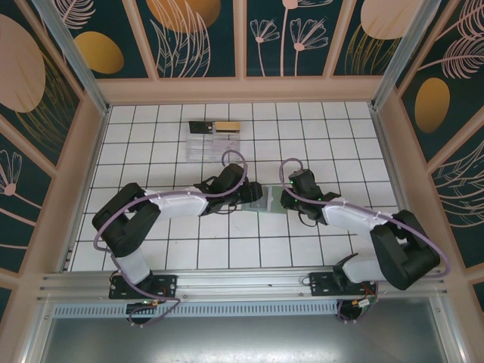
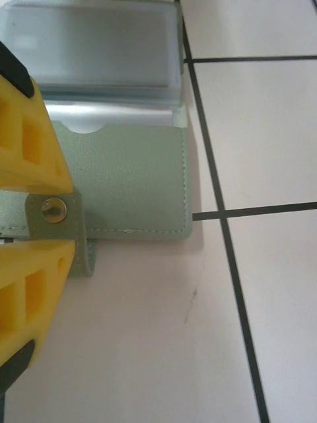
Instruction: Take the credit cards out of the card holder
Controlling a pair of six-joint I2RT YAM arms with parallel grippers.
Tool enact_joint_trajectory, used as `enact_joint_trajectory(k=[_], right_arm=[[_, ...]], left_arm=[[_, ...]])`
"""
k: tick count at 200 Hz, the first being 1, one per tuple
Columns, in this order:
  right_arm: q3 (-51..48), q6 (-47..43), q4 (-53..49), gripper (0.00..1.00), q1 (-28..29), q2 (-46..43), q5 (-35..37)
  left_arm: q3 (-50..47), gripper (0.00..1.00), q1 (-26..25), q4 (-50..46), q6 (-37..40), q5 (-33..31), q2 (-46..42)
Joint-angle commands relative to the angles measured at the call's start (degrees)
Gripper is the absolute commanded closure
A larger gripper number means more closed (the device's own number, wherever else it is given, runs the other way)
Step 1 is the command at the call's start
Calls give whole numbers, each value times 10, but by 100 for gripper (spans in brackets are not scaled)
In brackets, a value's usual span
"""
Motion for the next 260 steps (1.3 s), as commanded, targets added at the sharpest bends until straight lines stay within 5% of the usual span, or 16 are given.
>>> enact_joint_trajectory(k=[1, 74, 260], right_arm=[[3, 18, -39, 72, -3, -27, 41], [-26, 27, 21, 66, -3, 31, -8], [-28, 24, 31, 71, -3, 47, -20]], left_arm=[[18, 48, -4, -52, 7, -39, -4], [45, 47, -10, -63, 3, -27, 25], [57, 48, -14, -57, 1, 13, 65]])
